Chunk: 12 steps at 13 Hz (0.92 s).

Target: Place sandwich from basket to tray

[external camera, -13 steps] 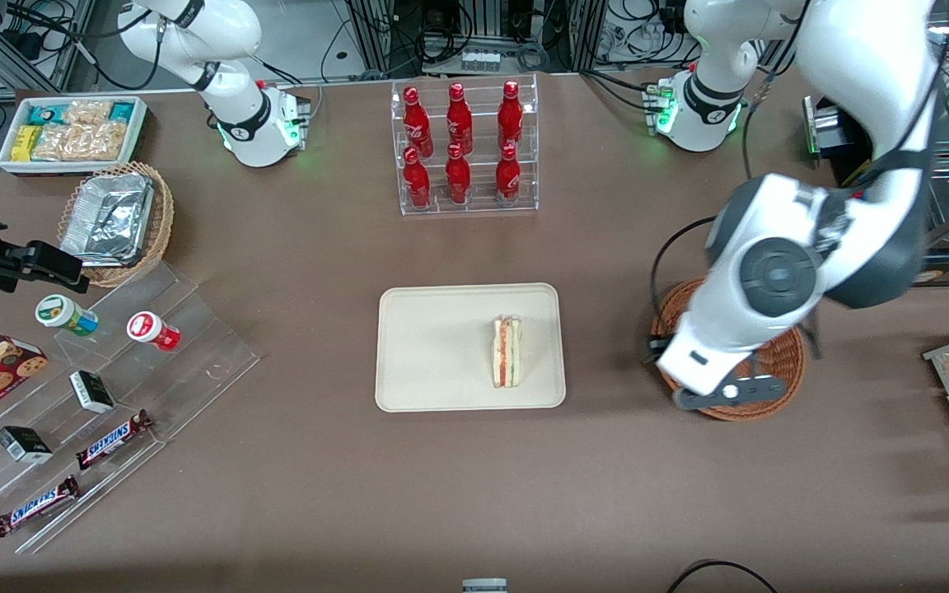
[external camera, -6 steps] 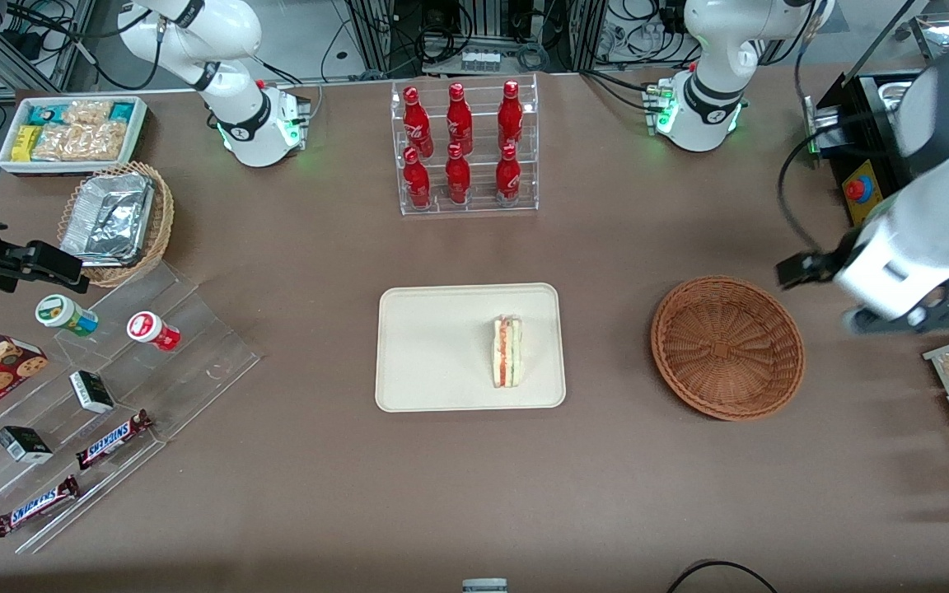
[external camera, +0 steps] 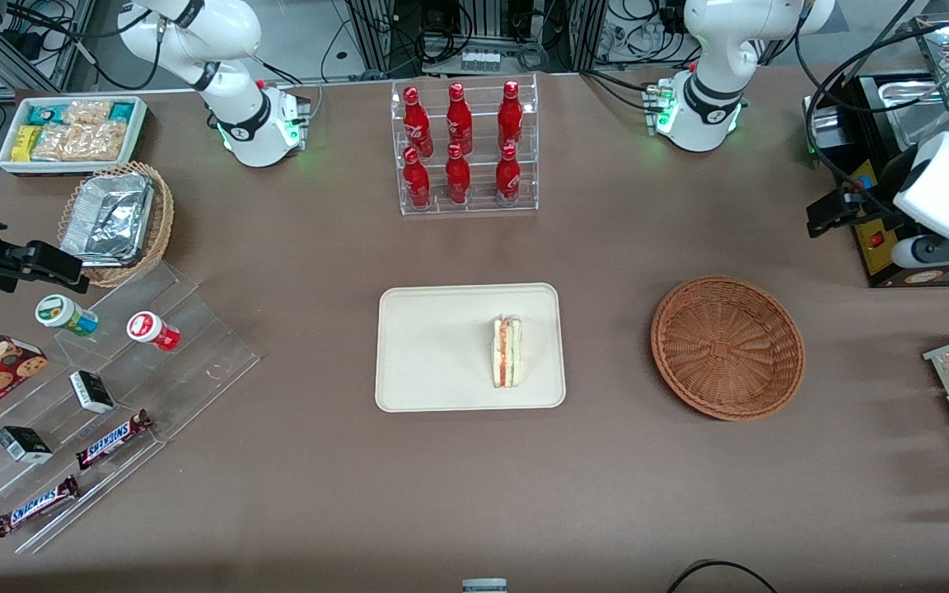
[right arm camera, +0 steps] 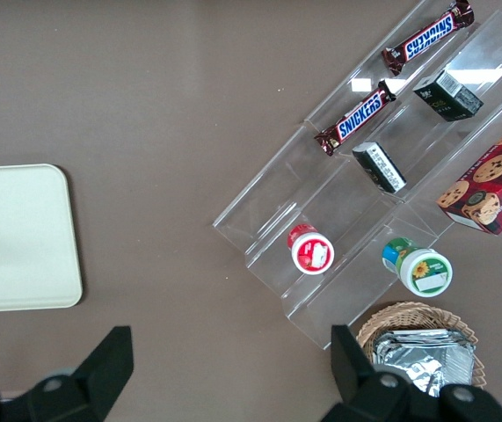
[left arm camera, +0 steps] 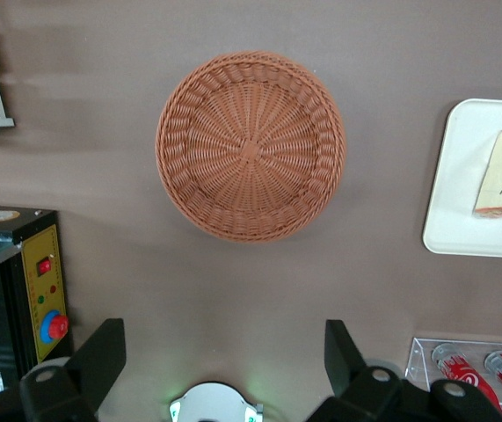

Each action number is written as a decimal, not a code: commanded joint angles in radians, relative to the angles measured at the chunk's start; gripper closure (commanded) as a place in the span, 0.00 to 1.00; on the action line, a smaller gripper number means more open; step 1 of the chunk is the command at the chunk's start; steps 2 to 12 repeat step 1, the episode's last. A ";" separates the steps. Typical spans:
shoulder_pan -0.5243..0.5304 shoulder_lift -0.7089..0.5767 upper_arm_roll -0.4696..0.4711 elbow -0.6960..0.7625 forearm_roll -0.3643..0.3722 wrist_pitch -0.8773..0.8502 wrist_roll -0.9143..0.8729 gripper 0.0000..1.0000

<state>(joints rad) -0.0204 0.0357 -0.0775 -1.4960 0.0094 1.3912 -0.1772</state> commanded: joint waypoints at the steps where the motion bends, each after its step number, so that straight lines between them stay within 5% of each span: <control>1: -0.013 -0.072 0.056 -0.055 -0.016 -0.006 0.013 0.00; 12: -0.013 -0.072 0.056 -0.055 -0.016 -0.006 0.013 0.00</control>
